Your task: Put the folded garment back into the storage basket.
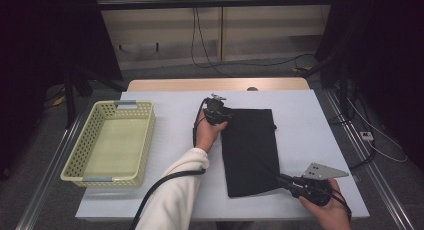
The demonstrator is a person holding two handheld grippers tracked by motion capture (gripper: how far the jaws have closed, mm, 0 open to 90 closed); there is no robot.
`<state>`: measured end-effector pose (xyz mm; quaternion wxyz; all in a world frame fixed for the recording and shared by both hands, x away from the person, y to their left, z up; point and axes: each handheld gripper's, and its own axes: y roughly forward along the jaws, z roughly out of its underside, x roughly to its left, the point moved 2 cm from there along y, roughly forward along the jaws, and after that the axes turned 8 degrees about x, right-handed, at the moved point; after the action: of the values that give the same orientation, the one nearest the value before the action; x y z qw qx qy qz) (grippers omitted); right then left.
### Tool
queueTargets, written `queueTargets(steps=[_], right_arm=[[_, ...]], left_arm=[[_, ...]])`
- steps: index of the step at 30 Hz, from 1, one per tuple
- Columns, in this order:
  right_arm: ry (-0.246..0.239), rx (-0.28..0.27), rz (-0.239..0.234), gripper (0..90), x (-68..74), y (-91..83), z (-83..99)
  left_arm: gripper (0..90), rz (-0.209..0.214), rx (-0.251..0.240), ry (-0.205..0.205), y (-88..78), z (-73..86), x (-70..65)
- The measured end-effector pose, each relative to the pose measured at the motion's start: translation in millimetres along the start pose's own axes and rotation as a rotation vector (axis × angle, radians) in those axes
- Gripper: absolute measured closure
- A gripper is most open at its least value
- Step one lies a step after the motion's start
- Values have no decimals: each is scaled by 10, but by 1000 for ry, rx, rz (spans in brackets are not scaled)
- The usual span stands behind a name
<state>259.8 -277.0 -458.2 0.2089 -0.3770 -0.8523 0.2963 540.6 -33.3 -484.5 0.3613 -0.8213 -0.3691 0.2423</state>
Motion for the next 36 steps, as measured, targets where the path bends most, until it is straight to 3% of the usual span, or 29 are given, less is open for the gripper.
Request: queueTargets(steps=[2, 4, 6, 7, 11, 17, 21, 28, 36], right_arm=[[-3, 2, 0, 823, 4, 3, -3], [-6, 4, 1, 822, 10, 4, -4], [-6, 1, 0, 823, 13, 6, -7], [-6, 1, -1, 823, 12, 9, -9], [-6, -2, -3, 823, 15, 13, -11], [-19, -19, -7, 823, 55, 22, -57], [-21, -46, -24, 823, 94, 27, -99], [-37, -88, -58, 823, 219, 99, -214], [-71, -125, -82, 823, 384, 210, -334]], left_arm=[[728, 54, 12, -43, -7, -13, -39], [806, 48, 29, -55, -2, -42, -81], [820, 42, 44, -58, -7, -60, -81], [824, 46, 62, -87, -13, -87, -76], [837, 47, 85, -120, -103, -178, -41], [844, 13, 128, -93, -338, -373, -27], [845, 4, 150, -108, -510, -479, 23], [845, -19, 213, -115, -758, -553, 150], [845, -41, 214, -125, -1025, -603, 295]])
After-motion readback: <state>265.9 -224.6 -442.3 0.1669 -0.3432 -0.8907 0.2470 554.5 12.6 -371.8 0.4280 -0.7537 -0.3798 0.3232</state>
